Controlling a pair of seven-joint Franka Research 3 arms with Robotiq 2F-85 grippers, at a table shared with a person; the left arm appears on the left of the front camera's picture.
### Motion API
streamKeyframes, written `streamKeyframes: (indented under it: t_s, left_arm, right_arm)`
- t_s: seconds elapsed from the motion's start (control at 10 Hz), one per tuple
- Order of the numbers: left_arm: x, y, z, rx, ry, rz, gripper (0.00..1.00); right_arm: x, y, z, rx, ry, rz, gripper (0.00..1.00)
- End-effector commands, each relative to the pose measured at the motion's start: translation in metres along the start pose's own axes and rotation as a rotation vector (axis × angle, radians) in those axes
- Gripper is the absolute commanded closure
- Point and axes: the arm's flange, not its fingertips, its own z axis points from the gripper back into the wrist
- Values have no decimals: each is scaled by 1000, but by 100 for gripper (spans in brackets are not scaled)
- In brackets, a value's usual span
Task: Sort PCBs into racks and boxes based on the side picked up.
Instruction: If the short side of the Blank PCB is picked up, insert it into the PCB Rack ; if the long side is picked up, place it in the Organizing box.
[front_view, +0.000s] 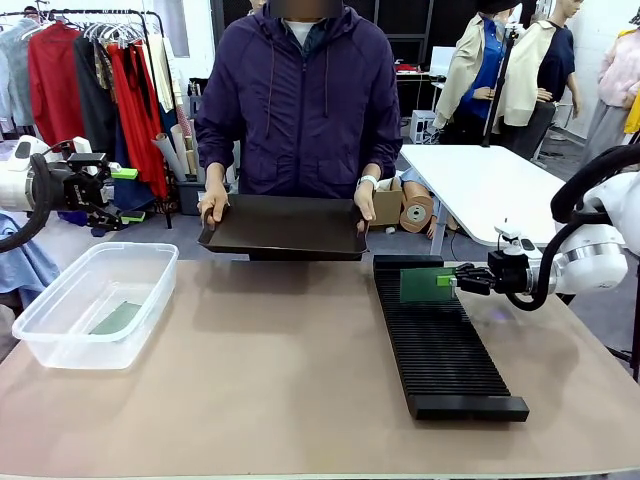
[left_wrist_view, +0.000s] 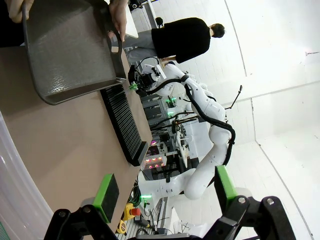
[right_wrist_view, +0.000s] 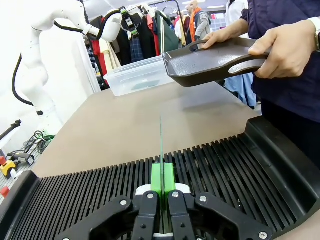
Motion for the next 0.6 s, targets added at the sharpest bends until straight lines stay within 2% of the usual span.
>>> streamKeyframes:
  t_s: [0.0,0.5]
  left_arm:
    - [-2,-2,1,9,0,0,0]
    - [-2,-2,1,9,0,0,0]
  right_arm:
    - [-1,-3,-3,-27,0,-8,100]
    - [-8,-3,-5,-10,-11,-7,100]
